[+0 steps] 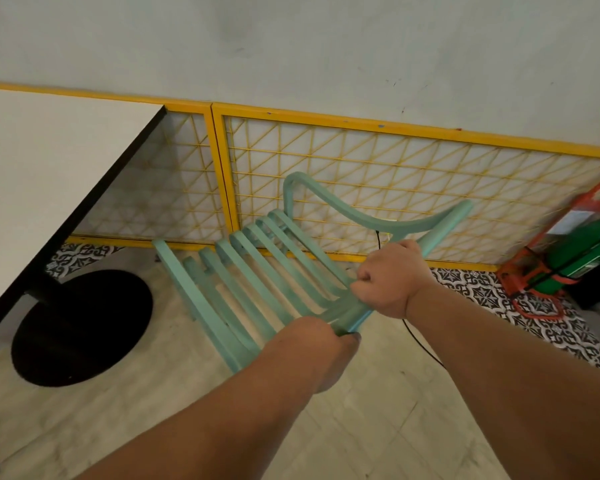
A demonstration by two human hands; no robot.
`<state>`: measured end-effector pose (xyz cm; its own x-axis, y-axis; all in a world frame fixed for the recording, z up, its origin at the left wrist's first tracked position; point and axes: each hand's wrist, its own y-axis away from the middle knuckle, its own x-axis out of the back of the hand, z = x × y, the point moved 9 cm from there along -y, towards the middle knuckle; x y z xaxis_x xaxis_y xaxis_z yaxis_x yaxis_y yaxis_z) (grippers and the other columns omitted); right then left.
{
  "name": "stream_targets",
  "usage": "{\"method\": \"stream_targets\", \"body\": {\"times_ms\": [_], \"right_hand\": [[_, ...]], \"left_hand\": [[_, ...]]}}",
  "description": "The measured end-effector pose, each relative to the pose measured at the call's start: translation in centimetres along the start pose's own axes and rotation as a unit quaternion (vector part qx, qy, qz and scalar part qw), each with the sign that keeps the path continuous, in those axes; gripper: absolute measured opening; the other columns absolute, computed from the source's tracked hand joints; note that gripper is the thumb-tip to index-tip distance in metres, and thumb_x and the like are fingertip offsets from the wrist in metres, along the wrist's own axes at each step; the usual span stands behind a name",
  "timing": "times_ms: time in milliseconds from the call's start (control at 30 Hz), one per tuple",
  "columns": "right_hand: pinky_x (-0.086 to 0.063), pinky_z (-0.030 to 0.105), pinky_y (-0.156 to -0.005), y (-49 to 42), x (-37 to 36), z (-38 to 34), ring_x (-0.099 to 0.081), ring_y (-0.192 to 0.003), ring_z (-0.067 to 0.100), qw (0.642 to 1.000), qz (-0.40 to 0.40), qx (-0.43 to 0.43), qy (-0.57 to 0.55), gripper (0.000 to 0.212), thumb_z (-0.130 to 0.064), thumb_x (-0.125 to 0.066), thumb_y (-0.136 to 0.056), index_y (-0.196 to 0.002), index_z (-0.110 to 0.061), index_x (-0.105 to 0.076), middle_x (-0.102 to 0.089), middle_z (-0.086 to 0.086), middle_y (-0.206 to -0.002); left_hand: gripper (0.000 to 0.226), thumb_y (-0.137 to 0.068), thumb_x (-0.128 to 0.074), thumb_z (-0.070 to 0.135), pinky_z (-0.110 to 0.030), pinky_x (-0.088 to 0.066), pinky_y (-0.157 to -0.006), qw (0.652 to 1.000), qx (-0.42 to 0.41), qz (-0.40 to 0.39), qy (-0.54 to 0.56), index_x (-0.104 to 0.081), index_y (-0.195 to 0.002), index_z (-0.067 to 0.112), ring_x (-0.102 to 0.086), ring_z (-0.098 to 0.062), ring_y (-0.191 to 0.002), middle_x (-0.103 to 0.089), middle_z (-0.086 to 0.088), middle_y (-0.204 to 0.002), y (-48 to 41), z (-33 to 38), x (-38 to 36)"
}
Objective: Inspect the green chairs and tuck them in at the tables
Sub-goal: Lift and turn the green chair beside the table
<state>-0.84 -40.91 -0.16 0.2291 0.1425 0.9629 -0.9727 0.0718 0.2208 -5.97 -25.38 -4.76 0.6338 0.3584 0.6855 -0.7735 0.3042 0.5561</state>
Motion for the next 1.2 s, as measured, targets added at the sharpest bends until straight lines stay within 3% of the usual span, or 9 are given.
{"method": "stream_targets", "body": {"times_ms": [167, 233, 300, 367, 533, 733, 900, 1033, 1200], "right_hand": [[-0.012, 0.052, -0.123, 1.6, -0.3, 0.8, -0.018, -0.152, 0.034, 0.959, 0.011, -0.18, -0.221, 0.068, -0.055, -0.047, -0.082, -0.146, -0.033, -0.051, -0.035, 0.009, -0.159], [-0.012, 0.05, -0.126, 3.1, -1.3, 0.7, -0.002, -0.158, 0.032, 0.858, 0.05, -0.287, -0.423, 0.08, -0.04, -0.056, -0.088, -0.16, -0.022, -0.028, -0.003, 0.011, -0.171], [-0.03, 0.05, -0.122, 4.4, -2.5, 0.2, -0.023, -0.152, 0.037, 0.737, 0.102, -0.372, -0.556, 0.087, -0.025, -0.055, -0.088, -0.165, -0.02, -0.014, 0.002, 0.013, -0.169], [-0.039, 0.049, -0.116, 4.8, -3.0, -0.2, -0.037, -0.145, 0.038, 0.696, 0.123, -0.406, -0.579, 0.088, -0.019, -0.05, -0.088, -0.166, -0.021, -0.008, -0.002, 0.017, -0.168], [-0.029, 0.04, -0.119, 4.6, -2.1, -0.5, -0.015, -0.157, 0.035, 0.778, 0.112, -0.395, -0.476, 0.087, -0.017, -0.052, -0.091, -0.166, -0.014, -0.007, 0.017, 0.017, -0.171], [-0.041, 0.045, -0.109, 4.4, -1.7, -0.6, -0.026, -0.15, 0.04, 0.802, 0.104, -0.402, -0.428, 0.084, -0.019, -0.059, -0.089, -0.164, -0.013, -0.021, 0.013, 0.019, -0.171], [-0.036, 0.052, -0.113, 4.3, -1.8, -0.3, -0.009, -0.156, 0.041, 0.811, 0.099, -0.407, -0.408, 0.08, -0.022, -0.059, -0.091, -0.163, -0.015, -0.023, 0.013, 0.017, -0.172], [-0.028, 0.054, -0.12, 3.8, -1.9, -0.2, 0.009, -0.157, 0.043, 0.826, 0.088, -0.399, -0.387, 0.079, -0.024, -0.054, -0.095, -0.165, -0.019, -0.017, 0.014, 0.02, -0.171], [-0.026, 0.054, -0.123, 3.3, -1.6, -0.3, 0.009, -0.157, 0.044, 0.851, 0.077, -0.381, -0.354, 0.077, -0.021, -0.049, -0.098, -0.166, -0.022, -0.013, 0.017, 0.023, -0.169]], "left_hand": [[0.046, -0.1, -0.043, 0.053, -0.033, -0.043, -0.071, 0.998, -0.061, -0.014, -0.028, -0.054, -0.085, 0.011, -0.056, -0.027, -0.08, -0.047, 0.001, -0.068, 0.1, 0.9, 0.1], [0.046, -0.1, -0.044, 0.052, -0.033, -0.044, -0.072, 0.997, -0.069, -0.013, -0.02, -0.054, -0.086, 0.01, -0.054, -0.025, -0.078, -0.047, 0.001, -0.068, -0.1, 1.0, 0.3], [0.047, -0.099, -0.045, 0.053, -0.034, -0.043, -0.07, 0.998, -0.061, -0.017, -0.006, -0.054, -0.083, 0.01, -0.053, -0.025, -0.075, -0.048, 0.0, -0.068, 0.0, 0.7, 0.1], [0.049, -0.098, -0.045, 0.055, -0.034, -0.043, -0.07, 0.998, -0.055, -0.014, -0.002, -0.052, -0.077, 0.011, -0.053, -0.025, -0.074, -0.048, 0.0, -0.068, 0.0, 0.7, 0.3], [0.05, -0.092, -0.048, 0.06, -0.033, -0.043, -0.069, 0.998, -0.051, -0.035, 0.016, -0.058, -0.08, 0.013, -0.055, -0.024, -0.076, -0.048, 0.001, -0.067, 0.1, 0.6, 0.1], [0.031, -0.089, -0.065, 0.042, -0.039, -0.049, -0.1, 0.987, -0.057, -0.081, 0.124, -0.073, -0.111, 0.021, -0.062, -0.023, -0.105, -0.069, -0.006, -0.115, 0.7, 0.4, -0.2], [0.03, -0.087, -0.062, 0.052, -0.037, -0.047, -0.102, 0.962, -0.107, -0.129, 0.217, -0.072, -0.109, 0.033, -0.064, -0.012, -0.106, -0.071, 0.008, -0.117, 1.0, 0.4, 0.9], [0.056, -0.097, -0.041, 0.068, -0.041, -0.036, -0.113, 0.987, -0.021, -0.154, -0.042, -0.05, -0.145, 0.043, -0.051, -0.023, -0.131, -0.05, 0.004, -0.15, -1.9, -6.9, 1.1], [0.085, -0.045, -0.047, 0.083, -0.041, -0.047, -0.094, 0.987, -0.02, -0.132, -0.086, -0.079, -0.101, 0.028, -0.058, -0.024, -0.103, -0.063, -0.004, -0.108, -6.2, -12.2, -1.5]]}}
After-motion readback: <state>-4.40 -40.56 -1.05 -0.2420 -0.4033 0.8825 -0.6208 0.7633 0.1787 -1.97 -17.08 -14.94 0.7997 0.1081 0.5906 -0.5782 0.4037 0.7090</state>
